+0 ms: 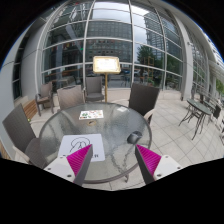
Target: Arrange mouse
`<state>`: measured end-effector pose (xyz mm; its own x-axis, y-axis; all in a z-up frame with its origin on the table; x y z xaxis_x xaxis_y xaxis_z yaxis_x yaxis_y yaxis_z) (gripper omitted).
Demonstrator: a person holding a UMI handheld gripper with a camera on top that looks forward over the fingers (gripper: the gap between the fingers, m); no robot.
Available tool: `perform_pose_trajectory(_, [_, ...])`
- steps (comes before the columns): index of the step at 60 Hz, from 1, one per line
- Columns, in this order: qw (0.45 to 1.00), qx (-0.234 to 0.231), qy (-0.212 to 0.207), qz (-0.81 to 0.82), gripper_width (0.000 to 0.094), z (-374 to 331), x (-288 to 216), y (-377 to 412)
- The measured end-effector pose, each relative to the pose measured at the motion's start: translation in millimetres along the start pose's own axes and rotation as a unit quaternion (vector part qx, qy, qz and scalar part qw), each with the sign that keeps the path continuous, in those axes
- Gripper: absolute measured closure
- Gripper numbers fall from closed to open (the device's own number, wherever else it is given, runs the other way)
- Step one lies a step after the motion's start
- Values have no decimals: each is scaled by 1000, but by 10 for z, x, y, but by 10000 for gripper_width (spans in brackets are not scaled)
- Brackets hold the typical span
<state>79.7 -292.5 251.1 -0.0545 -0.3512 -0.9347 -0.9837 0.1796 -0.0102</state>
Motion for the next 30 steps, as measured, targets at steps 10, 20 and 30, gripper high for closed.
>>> perform_pose_trajectory(10, [999,-34,34,6,69,317,636,6])
perform_pose_trajectory(20, [996,-23,89,-2,65,537,1208,-428])
perform_pose_trajectory(30, [992,-24,123,-5,86,1066,1414,-950])
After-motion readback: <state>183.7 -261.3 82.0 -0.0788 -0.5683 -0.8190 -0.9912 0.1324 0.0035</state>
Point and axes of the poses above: the point between the fingertips, and its own axes, seen from behind it with the camera up: y to the left, x down, z forward, the way the camera looks, the point moved 8 cm from there along -z, backward, against the way the camera looks, and after that the axes turned 7 degrees about -y, right-handed, at the moved point
